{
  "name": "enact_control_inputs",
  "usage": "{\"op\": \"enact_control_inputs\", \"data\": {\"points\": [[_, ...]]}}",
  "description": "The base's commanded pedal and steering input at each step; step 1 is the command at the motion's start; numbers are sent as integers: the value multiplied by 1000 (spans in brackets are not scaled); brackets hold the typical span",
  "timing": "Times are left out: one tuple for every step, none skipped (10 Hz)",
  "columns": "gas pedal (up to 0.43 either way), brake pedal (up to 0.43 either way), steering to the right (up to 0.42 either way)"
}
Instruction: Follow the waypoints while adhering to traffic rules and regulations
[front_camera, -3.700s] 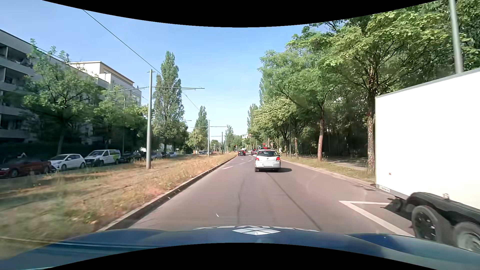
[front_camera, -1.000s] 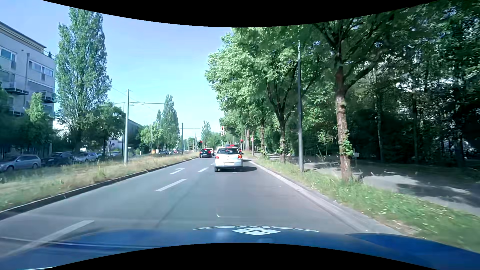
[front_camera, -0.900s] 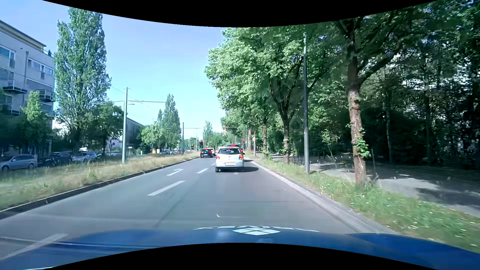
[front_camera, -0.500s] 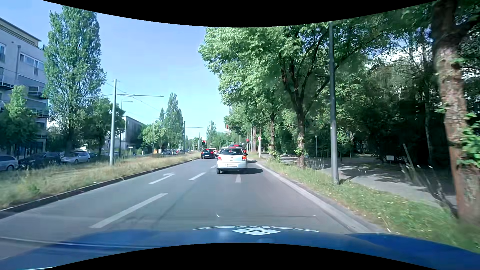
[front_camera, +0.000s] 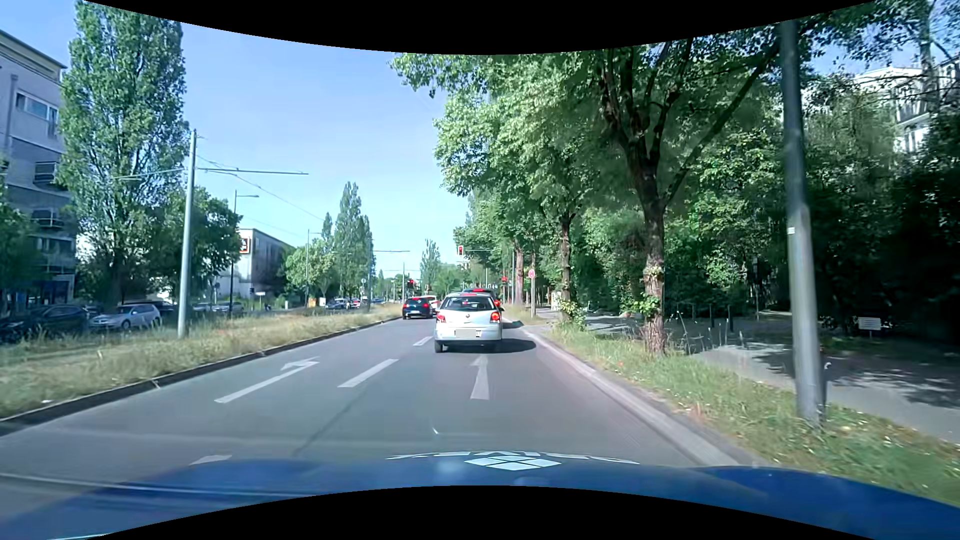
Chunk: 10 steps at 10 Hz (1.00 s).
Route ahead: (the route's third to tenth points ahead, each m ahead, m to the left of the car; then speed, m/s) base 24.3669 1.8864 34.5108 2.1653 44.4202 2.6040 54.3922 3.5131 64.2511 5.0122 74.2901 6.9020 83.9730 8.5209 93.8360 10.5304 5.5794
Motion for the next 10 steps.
{"op": "enact_control_inputs", "data": {"points": [[0,152,-29],[0,165,-29],[0,171,-29],[0,171,-29],[0,171,-29],[0,171,-28],[0,152,-26],[0,85,-23],[0,67,-21],[0,73,-17]]}}
